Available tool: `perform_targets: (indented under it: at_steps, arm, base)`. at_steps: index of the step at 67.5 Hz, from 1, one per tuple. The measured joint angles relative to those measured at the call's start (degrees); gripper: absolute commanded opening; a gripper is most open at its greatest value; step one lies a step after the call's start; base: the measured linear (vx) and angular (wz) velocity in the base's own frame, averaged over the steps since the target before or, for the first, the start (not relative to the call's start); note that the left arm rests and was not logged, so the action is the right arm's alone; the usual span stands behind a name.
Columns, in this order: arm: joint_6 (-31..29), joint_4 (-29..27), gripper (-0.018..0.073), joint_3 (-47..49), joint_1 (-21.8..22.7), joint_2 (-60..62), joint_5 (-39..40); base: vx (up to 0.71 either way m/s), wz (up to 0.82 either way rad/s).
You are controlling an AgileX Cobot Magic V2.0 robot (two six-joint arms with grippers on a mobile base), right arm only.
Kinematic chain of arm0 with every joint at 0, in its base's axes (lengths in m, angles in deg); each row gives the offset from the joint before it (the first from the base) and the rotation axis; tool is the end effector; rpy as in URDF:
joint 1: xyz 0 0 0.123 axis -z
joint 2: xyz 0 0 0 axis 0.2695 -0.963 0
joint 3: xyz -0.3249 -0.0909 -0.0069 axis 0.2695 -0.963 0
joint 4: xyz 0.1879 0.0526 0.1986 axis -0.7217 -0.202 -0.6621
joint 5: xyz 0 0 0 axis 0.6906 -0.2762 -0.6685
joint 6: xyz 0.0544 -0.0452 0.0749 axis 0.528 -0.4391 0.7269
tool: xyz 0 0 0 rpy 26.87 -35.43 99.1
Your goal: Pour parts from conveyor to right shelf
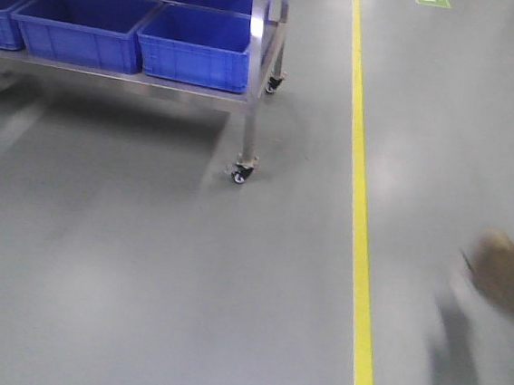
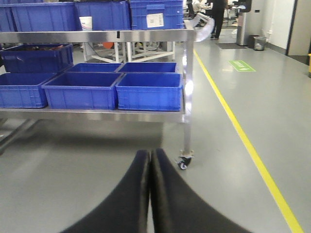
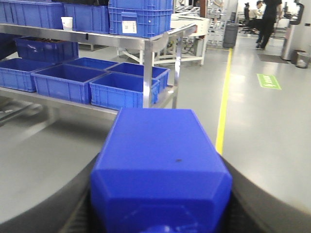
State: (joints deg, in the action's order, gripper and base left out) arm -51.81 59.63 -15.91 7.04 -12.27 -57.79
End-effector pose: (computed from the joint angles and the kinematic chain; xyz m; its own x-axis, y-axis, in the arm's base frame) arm 0.0365 0.0076 0.2616 -0.0764 -0.0851 -0.9934 -0.1744 0.9821 -0.0707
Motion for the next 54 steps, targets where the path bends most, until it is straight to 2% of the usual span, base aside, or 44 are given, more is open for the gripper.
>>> perform_targets:
  at_steps: [22, 54]
  arm:
    - [0.0, 0.0, -0.0006, 0.0, 0.0, 0.0, 0.0]
    - [0.0, 0.0, -0.0006, 0.0, 0.0, 0.0, -0.1]
  base:
    - [0.57, 0.47]
    - [0.49, 0.80]
